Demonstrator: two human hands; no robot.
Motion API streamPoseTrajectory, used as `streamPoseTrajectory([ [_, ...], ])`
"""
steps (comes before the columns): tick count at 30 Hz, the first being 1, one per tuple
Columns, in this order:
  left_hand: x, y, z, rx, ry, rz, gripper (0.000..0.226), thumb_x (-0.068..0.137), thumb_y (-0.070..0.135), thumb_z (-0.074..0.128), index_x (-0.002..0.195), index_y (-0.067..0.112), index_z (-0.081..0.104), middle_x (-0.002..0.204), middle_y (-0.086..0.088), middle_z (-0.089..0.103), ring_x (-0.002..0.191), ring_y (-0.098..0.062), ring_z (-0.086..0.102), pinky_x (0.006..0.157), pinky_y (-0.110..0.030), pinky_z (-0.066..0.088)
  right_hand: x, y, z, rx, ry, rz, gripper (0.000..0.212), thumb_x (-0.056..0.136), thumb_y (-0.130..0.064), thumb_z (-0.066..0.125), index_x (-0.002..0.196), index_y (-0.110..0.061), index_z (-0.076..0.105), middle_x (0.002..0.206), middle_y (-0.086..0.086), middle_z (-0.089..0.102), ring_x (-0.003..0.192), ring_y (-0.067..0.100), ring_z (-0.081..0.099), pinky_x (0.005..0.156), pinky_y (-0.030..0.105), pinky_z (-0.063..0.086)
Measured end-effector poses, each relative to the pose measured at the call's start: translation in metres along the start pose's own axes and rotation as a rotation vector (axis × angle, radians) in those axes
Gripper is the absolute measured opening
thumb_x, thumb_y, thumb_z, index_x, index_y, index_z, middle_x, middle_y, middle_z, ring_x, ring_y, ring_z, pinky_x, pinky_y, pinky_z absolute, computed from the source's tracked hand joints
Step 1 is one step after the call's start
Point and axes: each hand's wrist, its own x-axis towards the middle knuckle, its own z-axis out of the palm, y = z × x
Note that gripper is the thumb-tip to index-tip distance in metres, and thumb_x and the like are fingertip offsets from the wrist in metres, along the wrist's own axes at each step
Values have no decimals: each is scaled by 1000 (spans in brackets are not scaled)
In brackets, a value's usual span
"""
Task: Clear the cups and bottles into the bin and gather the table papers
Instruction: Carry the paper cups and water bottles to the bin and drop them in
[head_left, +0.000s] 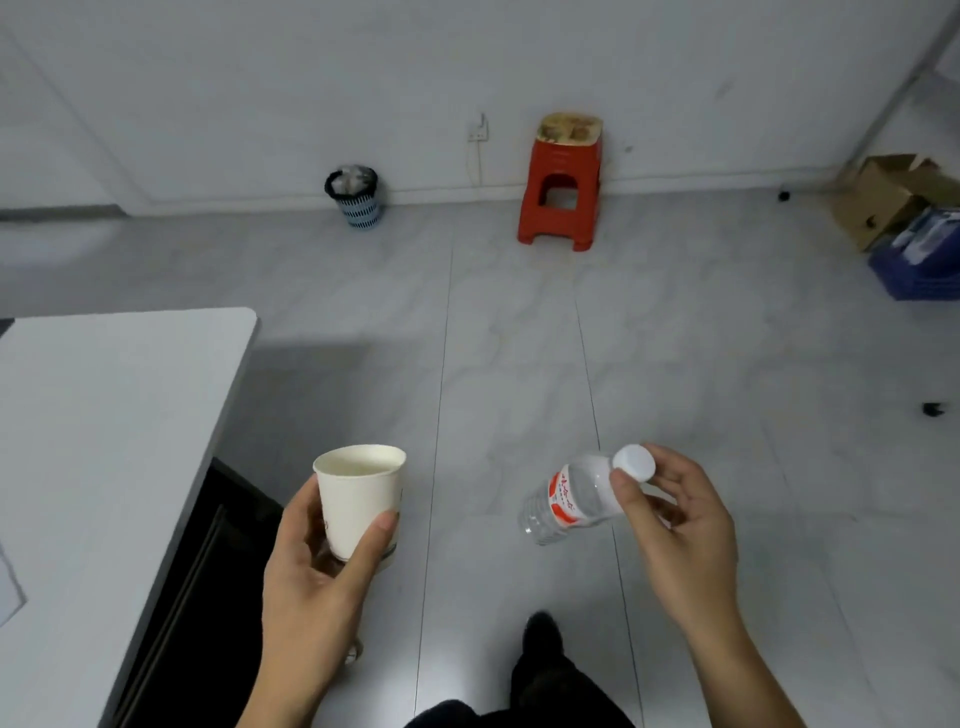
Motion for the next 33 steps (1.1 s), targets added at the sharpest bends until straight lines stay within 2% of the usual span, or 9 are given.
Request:
streamPoseTrajectory([
  [3, 62, 18, 18, -4, 81, -21, 65, 72, 25, 76, 133, 24, 55, 119, 3, 67, 97, -8, 69, 75, -18, 57, 82, -27, 43, -13, -86, -14, 27, 85, -19, 78, 110, -26, 68, 110, -5, 73, 106, 14, 69, 95, 44, 55],
  [8, 175, 14, 48, -47, 228, -72, 65, 71, 25, 76, 132, 26, 56, 120, 1, 67, 102, -15, 69, 71, -17, 57, 206, -39, 124, -61, -215, -38, 27, 84, -22, 77, 108, -30, 68, 109, -7, 74, 104, 12, 69, 94, 41, 55],
  [10, 229, 6, 61, -67, 275, -89, 64, 70, 25, 77, 131, 29, 57, 120, 1, 67, 99, -11, 69, 68, -18, 57, 258, -37, 164, -75, -239, -36, 27, 84, -23, 78, 107, -32, 68, 110, -8, 74, 105, 12, 69, 96, 42, 55],
  [12, 289, 3, 74, -80, 295, -88, 63, 72, 23, 77, 131, 26, 56, 119, 1, 67, 96, -4, 69, 69, -12, 54, 311, -41, 205, -77, -248, -44, 27, 84, -24, 79, 107, -33, 68, 109, -8, 74, 106, 13, 69, 96, 44, 55],
  [18, 478, 39, 111, -84, 300, -57, 60, 78, 16, 76, 134, 19, 55, 119, 1, 66, 93, 1, 67, 66, -7, 50, 460, -94, 305, -100, -271, -130, 30, 84, -23, 78, 111, -29, 68, 112, -7, 73, 106, 13, 68, 94, 39, 56],
  [21, 563, 62, 134, -54, 261, -25, 57, 79, 17, 76, 131, 23, 55, 115, 3, 66, 93, 3, 67, 65, -7, 50, 530, -113, 344, -96, -252, -143, 32, 85, -25, 77, 115, -26, 67, 113, -7, 73, 107, 14, 68, 93, 36, 55],
  [27, 733, 68, 192, 12, 204, -22, 60, 82, 4, 74, 137, 15, 52, 119, 1, 65, 89, 9, 66, 63, -5, 50, 679, -103, 425, -141, -203, -134, 31, 88, -26, 74, 117, -23, 66, 113, -8, 71, 103, 10, 67, 83, 21, 56],
  [31, 861, 70, 236, 64, 224, -2, 62, 80, 12, 80, 135, 22, 53, 121, 4, 66, 94, 5, 66, 66, -8, 51, 799, -94, 494, -95, -226, -133, 28, 87, -25, 74, 114, -23, 66, 112, -9, 70, 103, 9, 67, 84, 19, 55],
  [33, 920, 84, 253, 63, 250, 3, 68, 73, 32, 85, 133, 30, 53, 119, 9, 66, 97, 2, 66, 70, -14, 53, 860, -105, 531, -74, -261, -122, 28, 87, -26, 74, 114, -26, 66, 111, -11, 70, 103, 6, 66, 83, 18, 53],
])
